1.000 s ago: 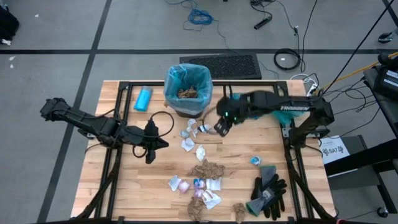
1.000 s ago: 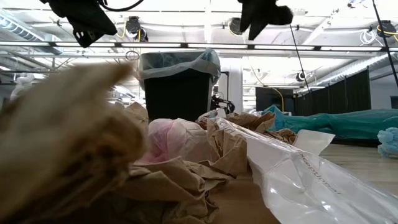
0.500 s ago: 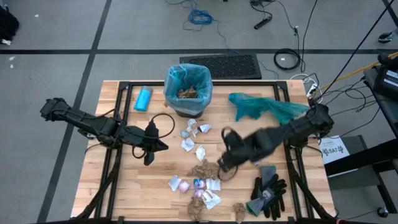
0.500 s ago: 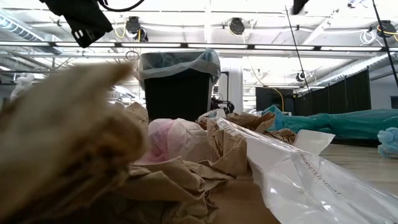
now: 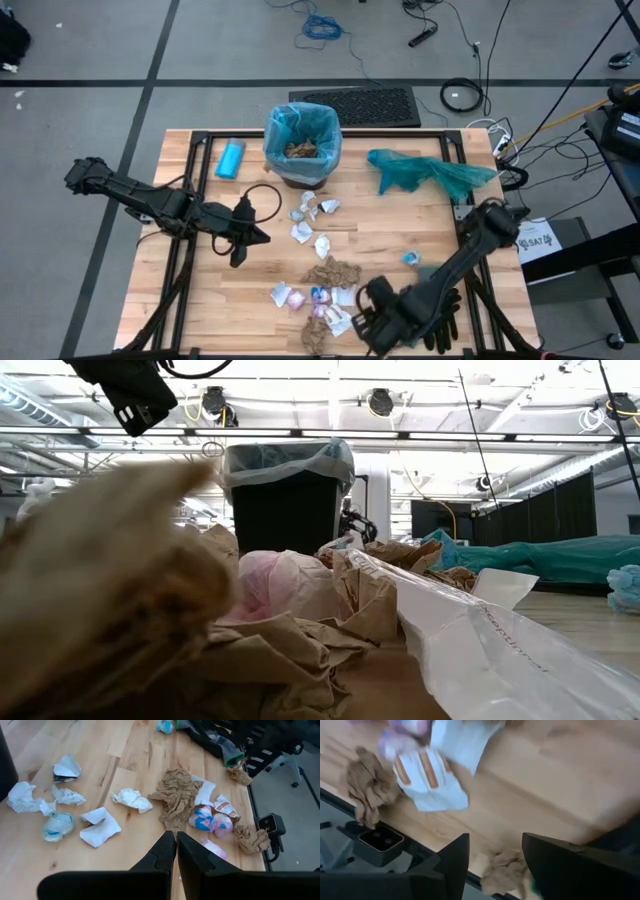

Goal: Place trash/remove bag and relplace
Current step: Put the brown paper trash into the trash bin

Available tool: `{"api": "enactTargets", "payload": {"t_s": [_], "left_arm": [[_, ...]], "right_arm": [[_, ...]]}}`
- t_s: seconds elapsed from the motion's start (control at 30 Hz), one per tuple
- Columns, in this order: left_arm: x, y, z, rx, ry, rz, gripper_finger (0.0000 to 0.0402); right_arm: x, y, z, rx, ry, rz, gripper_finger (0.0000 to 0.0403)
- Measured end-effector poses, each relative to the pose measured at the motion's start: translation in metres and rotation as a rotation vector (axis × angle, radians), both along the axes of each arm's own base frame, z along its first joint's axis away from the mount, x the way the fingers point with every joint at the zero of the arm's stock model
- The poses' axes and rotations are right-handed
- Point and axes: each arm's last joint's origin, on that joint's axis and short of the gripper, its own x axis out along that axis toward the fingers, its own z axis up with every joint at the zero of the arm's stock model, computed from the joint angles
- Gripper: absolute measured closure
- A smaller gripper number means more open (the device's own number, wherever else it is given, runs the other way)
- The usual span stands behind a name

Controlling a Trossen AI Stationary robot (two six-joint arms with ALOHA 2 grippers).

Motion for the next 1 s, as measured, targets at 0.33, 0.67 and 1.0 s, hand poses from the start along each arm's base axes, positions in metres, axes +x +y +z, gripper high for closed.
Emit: {"api": "enactTargets", "payload": {"t_s": [0.33,0.67,1.0], "left_arm": [[0.006,-0.002,-0.006,0.005,0.033,0.004,0.0379],[0.014,-0.005,-0.015,0.003,0.087,-0.019,0.0379],[0.016,-0.007,-0.014,-0.018,0.066,-0.039,0.0379]], "right_arm": [[0.002,0.027,-0.044,0.117,0.173,0.005,0.0227],[0.005,0.032,-0.068,0.08,0.21,0.012,0.0228],[0.011,0.023,-0.066,0.054,0.212,0.132,0.039]]}}
